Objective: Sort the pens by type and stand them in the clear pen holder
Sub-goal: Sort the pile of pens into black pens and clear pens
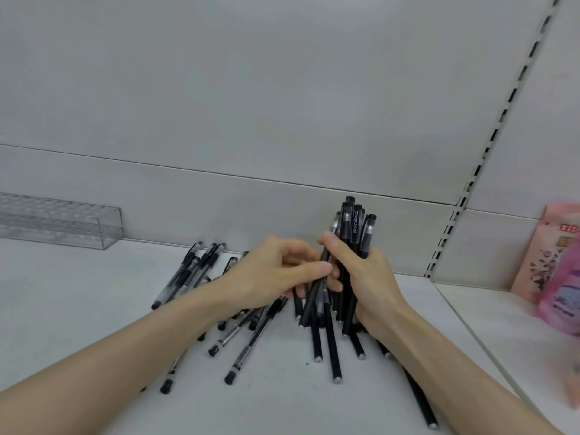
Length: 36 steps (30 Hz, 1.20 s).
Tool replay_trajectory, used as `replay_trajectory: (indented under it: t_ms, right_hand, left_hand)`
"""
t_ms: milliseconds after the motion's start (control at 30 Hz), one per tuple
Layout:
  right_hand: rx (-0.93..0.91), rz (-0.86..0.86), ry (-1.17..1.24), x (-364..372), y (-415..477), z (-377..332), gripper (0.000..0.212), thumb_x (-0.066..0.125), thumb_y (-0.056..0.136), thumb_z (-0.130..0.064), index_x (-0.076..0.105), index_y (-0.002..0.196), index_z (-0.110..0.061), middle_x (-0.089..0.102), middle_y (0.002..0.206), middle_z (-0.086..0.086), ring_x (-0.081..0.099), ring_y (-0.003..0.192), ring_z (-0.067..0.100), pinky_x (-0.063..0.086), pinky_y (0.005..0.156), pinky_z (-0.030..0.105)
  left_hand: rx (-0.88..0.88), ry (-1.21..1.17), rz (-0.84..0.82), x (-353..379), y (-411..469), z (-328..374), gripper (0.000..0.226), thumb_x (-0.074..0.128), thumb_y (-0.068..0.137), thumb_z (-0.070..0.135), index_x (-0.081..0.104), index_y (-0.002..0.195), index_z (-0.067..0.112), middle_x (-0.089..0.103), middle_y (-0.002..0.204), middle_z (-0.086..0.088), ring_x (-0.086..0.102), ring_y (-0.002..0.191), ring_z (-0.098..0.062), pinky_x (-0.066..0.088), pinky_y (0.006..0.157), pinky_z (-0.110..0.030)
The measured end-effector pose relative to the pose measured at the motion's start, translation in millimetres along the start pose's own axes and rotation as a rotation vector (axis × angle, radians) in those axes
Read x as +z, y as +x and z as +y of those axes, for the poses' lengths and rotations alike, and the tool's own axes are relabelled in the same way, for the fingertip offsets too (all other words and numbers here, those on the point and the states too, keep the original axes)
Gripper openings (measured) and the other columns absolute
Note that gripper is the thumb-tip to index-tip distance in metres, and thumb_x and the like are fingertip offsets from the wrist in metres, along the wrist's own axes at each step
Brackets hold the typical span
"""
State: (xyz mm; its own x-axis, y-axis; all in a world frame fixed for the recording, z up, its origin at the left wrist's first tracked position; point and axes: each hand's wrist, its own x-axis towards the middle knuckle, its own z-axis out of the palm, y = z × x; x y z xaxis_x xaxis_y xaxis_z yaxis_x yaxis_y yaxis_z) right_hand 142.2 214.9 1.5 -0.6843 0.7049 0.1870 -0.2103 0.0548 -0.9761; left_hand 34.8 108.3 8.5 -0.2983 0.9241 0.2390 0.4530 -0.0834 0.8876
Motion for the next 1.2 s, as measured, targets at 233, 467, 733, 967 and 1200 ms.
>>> replay_trajectory:
  t_ms: [233,467,733,967,1200]
  right_hand:
    - [0.005,0.074,0.013,-8.3,5.3,0.4,0.033,0.052,0.096,-0.026,0.061,0.072,-0.004,0.061,0.065,0.008,0.056,0.051,0.012,0.050,0.050,0.022]
    - [0.056,-0.005,0.050,-2.4,2.7,6.5,0.039,0.054,0.096,-0.022,0.051,0.060,-0.007,0.045,0.052,0.007,0.044,0.043,0.016,0.046,0.047,0.027]
    - [0.147,-0.063,0.079,-3.4,1.0,5.8,0.030,0.068,0.085,-0.025,0.061,0.089,0.003,0.042,0.054,0.003,0.036,0.040,0.012,0.036,0.040,0.023]
    - [0.192,-0.006,0.196,-5.8,-0.4,-3.9,0.024,0.073,0.074,-0.032,0.062,0.068,-0.011,0.039,0.050,0.003,0.038,0.040,0.014,0.041,0.048,0.026]
    - [0.097,0.056,0.128,-25.9,2.8,-22.3,0.022,0.057,0.093,-0.013,0.059,0.075,-0.001,0.060,0.058,0.005,0.057,0.049,0.012,0.055,0.050,0.025]
  left_hand:
    - [-0.011,0.685,-0.188,-18.2,-3.8,-28.5,0.069,0.069,0.073,0.058,0.052,0.131,0.027,0.045,0.136,0.018,0.035,0.129,-0.001,0.025,0.111,-0.022]
    - [0.193,0.891,-0.200,-20.8,-3.4,-35.8,0.054,0.057,0.077,0.067,0.063,0.116,0.029,0.059,0.123,0.016,0.041,0.124,-0.003,0.020,0.111,-0.028]
    - [0.584,0.431,0.349,-19.2,-11.9,-12.7,0.022,0.062,0.087,0.027,0.073,0.093,0.009,0.070,0.080,0.006,0.063,0.071,0.001,0.050,0.067,-0.013]
    - [0.729,0.425,0.147,13.0,-16.8,-11.7,0.013,0.070,0.084,0.012,0.071,0.093,0.003,0.065,0.108,-0.004,0.066,0.091,-0.004,0.051,0.083,-0.018]
    - [0.301,0.663,-0.154,5.5,-17.6,-14.1,0.060,0.051,0.081,0.066,0.048,0.132,0.035,0.041,0.135,0.021,0.034,0.124,0.008,0.027,0.109,-0.022]
